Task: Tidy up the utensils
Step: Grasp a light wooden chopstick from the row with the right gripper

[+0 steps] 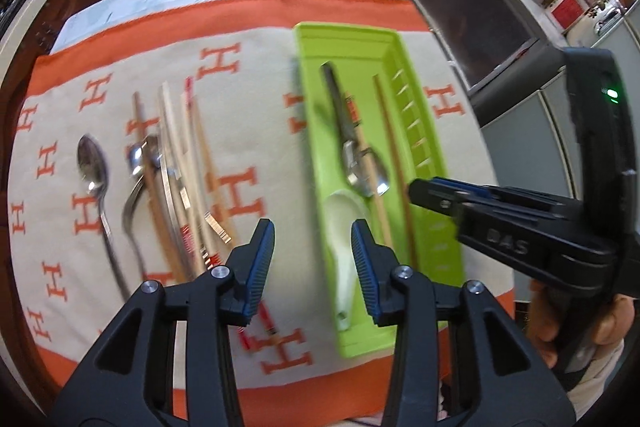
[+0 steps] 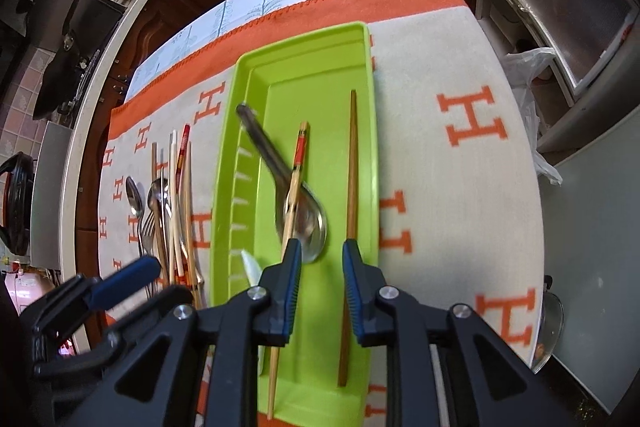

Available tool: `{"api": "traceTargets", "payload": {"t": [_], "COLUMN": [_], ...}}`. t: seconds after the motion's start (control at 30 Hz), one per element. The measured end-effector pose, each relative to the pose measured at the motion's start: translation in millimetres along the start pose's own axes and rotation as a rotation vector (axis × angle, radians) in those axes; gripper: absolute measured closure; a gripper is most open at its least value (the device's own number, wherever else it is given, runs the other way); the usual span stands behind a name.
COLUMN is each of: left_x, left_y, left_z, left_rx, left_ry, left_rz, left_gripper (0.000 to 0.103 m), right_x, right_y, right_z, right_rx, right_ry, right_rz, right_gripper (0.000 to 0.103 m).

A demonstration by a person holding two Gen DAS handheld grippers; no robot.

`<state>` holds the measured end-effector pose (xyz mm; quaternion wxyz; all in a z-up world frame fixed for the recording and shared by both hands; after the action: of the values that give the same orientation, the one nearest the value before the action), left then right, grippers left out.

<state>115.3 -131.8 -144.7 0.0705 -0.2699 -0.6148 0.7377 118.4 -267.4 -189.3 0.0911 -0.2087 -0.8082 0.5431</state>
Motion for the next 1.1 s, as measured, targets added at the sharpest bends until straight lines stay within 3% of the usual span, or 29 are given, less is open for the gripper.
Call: {"api": "traceTargets", "payload": {"t": [0.27,0.63,0.83,1.1], "left_x": [36,47,45,46], "left_y": [-9,-53,-60,-34], "left_z": [-40,-135,-162,-162], "left_rx": [-0.112,-0.197,-0.197,-0.155], "left_ry": [0.001,-0.152,-0.191,-0.196], "left_rz": [0.012,0.097,0.114,0.075], "left_gripper": [0.066,0.067,0.067,0.067], "right_x": [36,47,45,38], "right_y": [-4,-18,0,56], "right_z": [-18,-73,-111,-136], "right_rx": [0.025,0.028,-0.018,0.012], "right_ry": [-0.054,-0.179,-0.216,-0.183], "right_rz": [0.023,0.081,0.013,-0.114], "right_gripper": [0.082,0.082,0.082,0.082]}}
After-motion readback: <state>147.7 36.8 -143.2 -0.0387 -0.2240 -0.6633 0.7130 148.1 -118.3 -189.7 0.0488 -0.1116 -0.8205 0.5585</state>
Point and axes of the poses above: each gripper's, at about its wrist camera, not at the fingertips, and y roughly the way its jaws point, z to its right, x to its underside, the point moved 6 cm from there along y, roughly the way its jaws point, and after that the axes turned 14 degrees about y, right-handed, at the moved point
